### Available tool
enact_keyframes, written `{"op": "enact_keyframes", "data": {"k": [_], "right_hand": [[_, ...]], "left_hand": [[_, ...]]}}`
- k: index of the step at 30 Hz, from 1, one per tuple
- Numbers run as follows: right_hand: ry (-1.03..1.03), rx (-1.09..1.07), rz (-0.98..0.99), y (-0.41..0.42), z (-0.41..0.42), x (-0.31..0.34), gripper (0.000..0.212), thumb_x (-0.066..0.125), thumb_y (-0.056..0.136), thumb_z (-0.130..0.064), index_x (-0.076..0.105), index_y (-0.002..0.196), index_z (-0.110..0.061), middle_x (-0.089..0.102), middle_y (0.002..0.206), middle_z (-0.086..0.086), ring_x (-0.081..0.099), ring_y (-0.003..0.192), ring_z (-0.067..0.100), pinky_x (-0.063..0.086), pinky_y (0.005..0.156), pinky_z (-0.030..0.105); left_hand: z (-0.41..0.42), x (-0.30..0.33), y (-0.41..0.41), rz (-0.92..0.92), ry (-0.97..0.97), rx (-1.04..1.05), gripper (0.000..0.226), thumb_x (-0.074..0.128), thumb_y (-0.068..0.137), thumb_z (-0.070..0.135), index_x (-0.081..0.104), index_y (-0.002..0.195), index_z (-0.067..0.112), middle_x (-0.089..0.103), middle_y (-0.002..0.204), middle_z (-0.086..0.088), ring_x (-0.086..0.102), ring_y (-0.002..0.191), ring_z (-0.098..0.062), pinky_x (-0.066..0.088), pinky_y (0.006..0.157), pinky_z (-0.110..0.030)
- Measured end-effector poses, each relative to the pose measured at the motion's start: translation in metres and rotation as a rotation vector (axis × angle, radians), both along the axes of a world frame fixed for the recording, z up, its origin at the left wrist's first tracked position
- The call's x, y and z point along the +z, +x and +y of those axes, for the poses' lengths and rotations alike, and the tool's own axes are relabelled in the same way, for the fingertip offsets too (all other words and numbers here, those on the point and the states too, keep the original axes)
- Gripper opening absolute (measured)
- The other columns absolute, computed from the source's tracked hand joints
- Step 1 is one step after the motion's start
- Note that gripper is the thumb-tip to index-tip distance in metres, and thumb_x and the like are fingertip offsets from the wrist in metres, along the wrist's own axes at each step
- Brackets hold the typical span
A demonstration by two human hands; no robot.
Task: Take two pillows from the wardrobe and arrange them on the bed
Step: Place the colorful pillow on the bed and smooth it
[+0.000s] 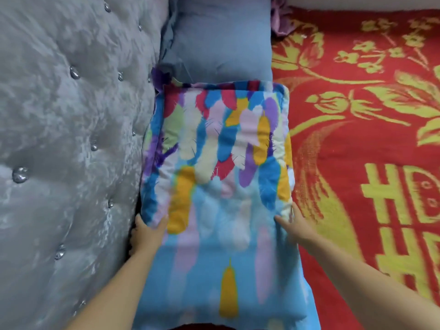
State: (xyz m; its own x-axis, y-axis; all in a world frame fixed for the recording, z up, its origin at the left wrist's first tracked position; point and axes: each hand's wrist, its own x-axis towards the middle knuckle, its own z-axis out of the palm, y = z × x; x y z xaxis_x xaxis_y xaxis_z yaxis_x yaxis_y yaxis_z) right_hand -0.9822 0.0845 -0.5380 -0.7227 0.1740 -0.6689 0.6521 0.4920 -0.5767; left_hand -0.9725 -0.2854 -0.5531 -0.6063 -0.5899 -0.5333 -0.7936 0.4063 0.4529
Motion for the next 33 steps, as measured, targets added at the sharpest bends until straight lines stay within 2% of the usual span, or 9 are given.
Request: {"op": "enact_keyframes", "data": {"k": [4,8,10,17,19,21,24,27,33], "right_hand": [[-0.073,-0.107,-0.08,0.053,-0.008,-0.003,0.053,0.053,0.095,-0.037,0.037,0.142,-0.017,0.051,0.137,0.002,0.049,0.123,0.024,0.038,0.104,0.039],[-0.062,-0.073,-0.009,0.056,-0.027,-0.008,0.043,0.046,0.098,-0.03,0.045,0.138,-0.016,0.054,0.138,0.005,0.048,0.127,0.024,0.036,0.109,0.04],[-0.057,-0.067,-0.022,0.062,-0.034,-0.015,0.043,0.046,0.098,-0.031,0.045,0.139,-0.016,0.054,0.138,0.005,0.048,0.128,0.025,0.036,0.108,0.039],[-0.016,-0.043,-0.068,0.063,-0.029,-0.022,0.047,0.048,0.097,-0.034,0.044,0.14,-0.016,0.054,0.138,0.008,0.048,0.128,0.028,0.036,0.103,0.035],[0.078,0.001,-0.082,0.059,-0.031,-0.017,0.059,0.049,0.096,-0.036,0.028,0.148,-0.017,0.046,0.142,0.016,0.043,0.13,0.035,0.035,0.105,0.04],[0.314,0.057,0.014,0.05,-0.04,-0.001,0.071,0.051,0.094,-0.036,0.014,0.152,-0.021,0.036,0.145,0.019,0.036,0.133,0.036,0.034,0.106,0.044],[0.567,0.47,0.305,0.037,-0.054,0.017,0.071,0.049,0.093,-0.041,0.01,0.151,-0.032,0.012,0.159,0.008,0.011,0.146,0.027,0.026,0.112,0.049],[0.543,0.904,0.237,0.036,-0.062,0.012,0.064,0.04,0.096,-0.043,0.007,0.151,-0.036,-0.008,0.161,0.002,-0.009,0.148,0.028,0.018,0.113,0.057],[0.497,1.06,0.009,0.026,-0.06,0.017,0.062,0.039,0.099,-0.035,0.005,0.15,-0.035,-0.016,0.16,-0.001,-0.013,0.147,0.027,0.023,0.111,0.059]], "left_hand": [[0.0,0.013,0.036,-0.095,0.032,-0.008,0.071,0.074,0.074,0.047,0.051,0.114,-0.007,0.06,0.116,-0.033,0.059,0.106,-0.044,0.047,0.084,-0.043],[-0.011,0.039,0.04,0.064,-0.156,-0.055,0.058,0.07,0.069,0.061,0.046,0.086,0.011,0.065,0.1,-0.031,0.063,0.092,-0.045,0.042,0.065,-0.039],[-0.013,0.042,0.049,0.072,-0.213,-0.034,0.058,0.068,0.068,0.064,0.041,0.081,0.015,0.064,0.1,-0.03,0.062,0.091,-0.045,0.039,0.064,-0.038],[-0.004,0.023,0.063,-0.066,-0.222,0.017,0.065,0.068,0.076,0.051,0.049,0.104,-0.004,0.055,0.12,-0.036,0.054,0.111,-0.048,0.046,0.086,-0.05],[0.001,0.029,0.057,-0.083,-0.267,-0.014,0.067,0.068,0.08,0.044,0.046,0.118,-0.006,0.05,0.126,-0.036,0.049,0.117,-0.048,0.043,0.091,-0.052],[0.014,0.038,0.053,-0.032,-0.387,-0.192,0.074,0.07,0.08,0.036,0.039,0.136,-0.001,0.044,0.135,-0.033,0.045,0.122,-0.047,0.039,0.096,-0.053],[0.038,0.039,0.053,-0.002,-0.496,-0.636,0.082,0.062,0.083,0.047,0.022,0.149,0.021,0.02,0.157,-0.013,0.021,0.144,-0.033,0.022,0.111,-0.056],[0.05,0.026,0.054,-0.122,-0.438,-0.756,0.075,0.047,0.086,0.059,0.017,0.149,0.032,0.003,0.161,0.0,-0.001,0.148,-0.02,0.01,0.114,-0.058],[0.037,0.03,0.038,-0.358,-0.338,-0.906,0.077,0.043,0.088,0.058,0.003,0.15,0.034,-0.013,0.16,-0.004,-0.012,0.147,-0.022,0.008,0.115,-0.059]]}}
